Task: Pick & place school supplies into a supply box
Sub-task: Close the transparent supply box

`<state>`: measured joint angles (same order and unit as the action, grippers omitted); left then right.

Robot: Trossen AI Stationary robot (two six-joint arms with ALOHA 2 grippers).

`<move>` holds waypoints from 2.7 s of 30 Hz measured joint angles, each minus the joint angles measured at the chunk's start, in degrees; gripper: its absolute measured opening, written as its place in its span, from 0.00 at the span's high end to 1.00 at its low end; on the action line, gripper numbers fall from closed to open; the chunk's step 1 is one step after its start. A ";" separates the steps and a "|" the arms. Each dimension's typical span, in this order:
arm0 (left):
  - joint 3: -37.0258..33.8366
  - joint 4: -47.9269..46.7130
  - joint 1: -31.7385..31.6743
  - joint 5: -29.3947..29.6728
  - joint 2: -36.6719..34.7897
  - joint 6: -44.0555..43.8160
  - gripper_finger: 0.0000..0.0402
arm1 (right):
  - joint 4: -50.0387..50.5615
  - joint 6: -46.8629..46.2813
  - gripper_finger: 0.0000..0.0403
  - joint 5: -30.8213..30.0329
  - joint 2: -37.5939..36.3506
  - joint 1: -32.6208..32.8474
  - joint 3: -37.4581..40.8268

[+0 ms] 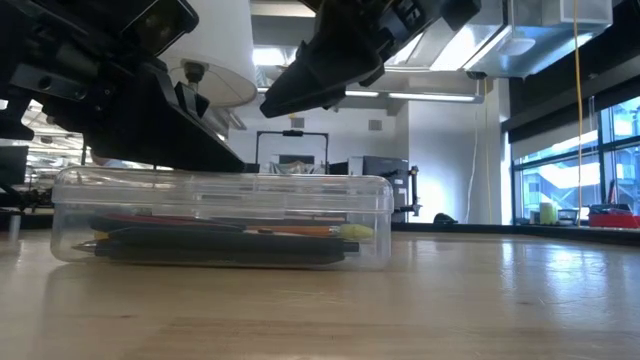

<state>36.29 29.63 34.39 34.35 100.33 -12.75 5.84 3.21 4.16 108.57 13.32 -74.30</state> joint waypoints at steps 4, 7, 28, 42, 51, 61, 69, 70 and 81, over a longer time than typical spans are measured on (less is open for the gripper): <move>0.00 0.00 0.00 0.00 0.00 0.00 0.99 | -0.02 -0.16 0.56 -0.03 -0.02 0.00 0.00; -0.02 0.00 0.00 -0.02 0.00 0.00 0.99 | 0.05 -1.16 0.45 -0.04 -0.02 0.00 -0.02; -0.04 0.20 0.00 -0.48 0.04 0.00 0.99 | 2.89 -1.26 0.30 -5.77 5.31 0.15 -0.22; -0.27 0.59 0.70 -2.42 -4.83 6.50 0.99 | 4.48 -1.60 0.30 -6.09 6.51 0.17 -0.44; 1.64 1.01 4.36 -5.76 -4.63 10.82 1.00 | 4.59 -4.46 0.30 -6.61 6.62 0.17 -0.33; 14.95 -20.42 8.54 5.37 0.75 6.43 1.00 | 4.46 -7.54 0.30 -9.89 6.64 0.20 -0.22; 20.11 -29.84 9.95 12.68 7.26 -0.03 1.00 | 4.44 -7.01 0.30 -9.88 6.64 0.25 -0.20; 20.50 -30.06 10.06 14.15 7.82 -0.19 1.00 | 4.44 -6.75 0.30 -9.88 6.64 0.26 -0.20; 21.09 -30.24 9.41 17.16 11.22 -0.20 1.00 | 4.53 -5.95 0.30 -9.70 6.64 0.26 -0.17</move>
<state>57.39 -0.61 43.80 51.51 111.56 -12.95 10.37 -2.74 -5.54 115.22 13.58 -74.48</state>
